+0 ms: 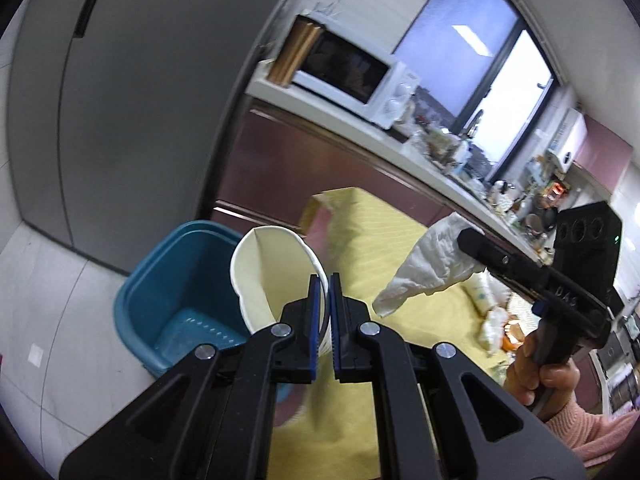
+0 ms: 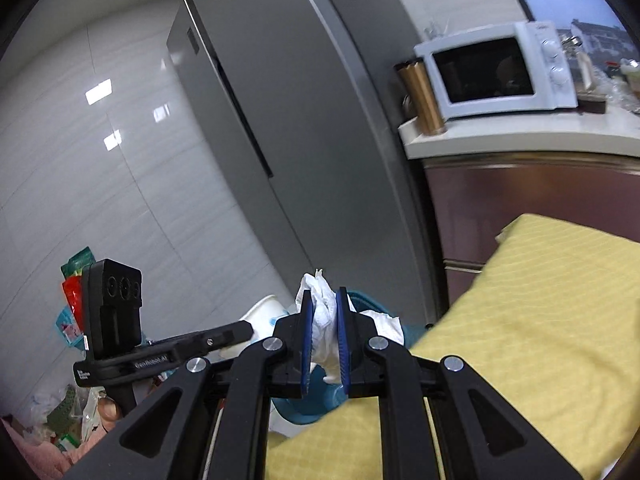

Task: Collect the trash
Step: 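Carry the cup and tissue over the blue wastebasket with both tools, then open both tools to drop the cup and tissue into the wastebasket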

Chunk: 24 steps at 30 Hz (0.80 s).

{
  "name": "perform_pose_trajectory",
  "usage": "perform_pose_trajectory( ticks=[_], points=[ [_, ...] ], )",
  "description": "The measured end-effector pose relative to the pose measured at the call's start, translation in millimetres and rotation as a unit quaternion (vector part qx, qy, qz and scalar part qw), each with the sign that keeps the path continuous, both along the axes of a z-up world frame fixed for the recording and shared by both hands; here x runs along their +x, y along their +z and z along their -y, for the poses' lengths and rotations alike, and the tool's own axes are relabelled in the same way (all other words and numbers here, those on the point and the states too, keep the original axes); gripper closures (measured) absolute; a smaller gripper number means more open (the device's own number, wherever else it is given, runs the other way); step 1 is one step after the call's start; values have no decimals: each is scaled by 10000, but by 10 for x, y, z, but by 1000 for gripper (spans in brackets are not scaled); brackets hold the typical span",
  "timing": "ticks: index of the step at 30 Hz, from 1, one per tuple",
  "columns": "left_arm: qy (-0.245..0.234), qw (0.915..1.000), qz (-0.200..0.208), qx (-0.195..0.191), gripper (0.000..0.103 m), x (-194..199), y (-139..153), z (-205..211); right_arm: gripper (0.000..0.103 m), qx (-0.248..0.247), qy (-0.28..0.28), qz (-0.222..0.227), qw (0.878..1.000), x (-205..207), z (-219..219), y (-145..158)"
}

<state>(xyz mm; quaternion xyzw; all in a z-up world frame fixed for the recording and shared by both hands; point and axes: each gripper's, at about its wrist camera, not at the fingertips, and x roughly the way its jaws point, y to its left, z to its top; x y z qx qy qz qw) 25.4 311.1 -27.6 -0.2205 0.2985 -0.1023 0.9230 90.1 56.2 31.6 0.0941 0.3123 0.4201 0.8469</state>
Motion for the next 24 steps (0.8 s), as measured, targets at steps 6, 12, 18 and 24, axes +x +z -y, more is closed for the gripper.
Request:
perform_pose_trajectory(
  ticks=[6,12,18,24],
  points=[
    [156,9994,-287,105,98,115,-247,-121,92,-289,143,-373,9988,225,-338,-266],
    [224,9977,-620,145,98,354,-503,-64,91,-629,174,-879,9940,449,-594,-576],
    [181,9948,-993,160,98,548,-802,-17,89,-952,198,-1131,9888,518,-747,-773],
    [166,9918,-1262,93,91,711,-1041,8,78,-1145,206,-1313,9845,572,-825,-900]
  ],
)
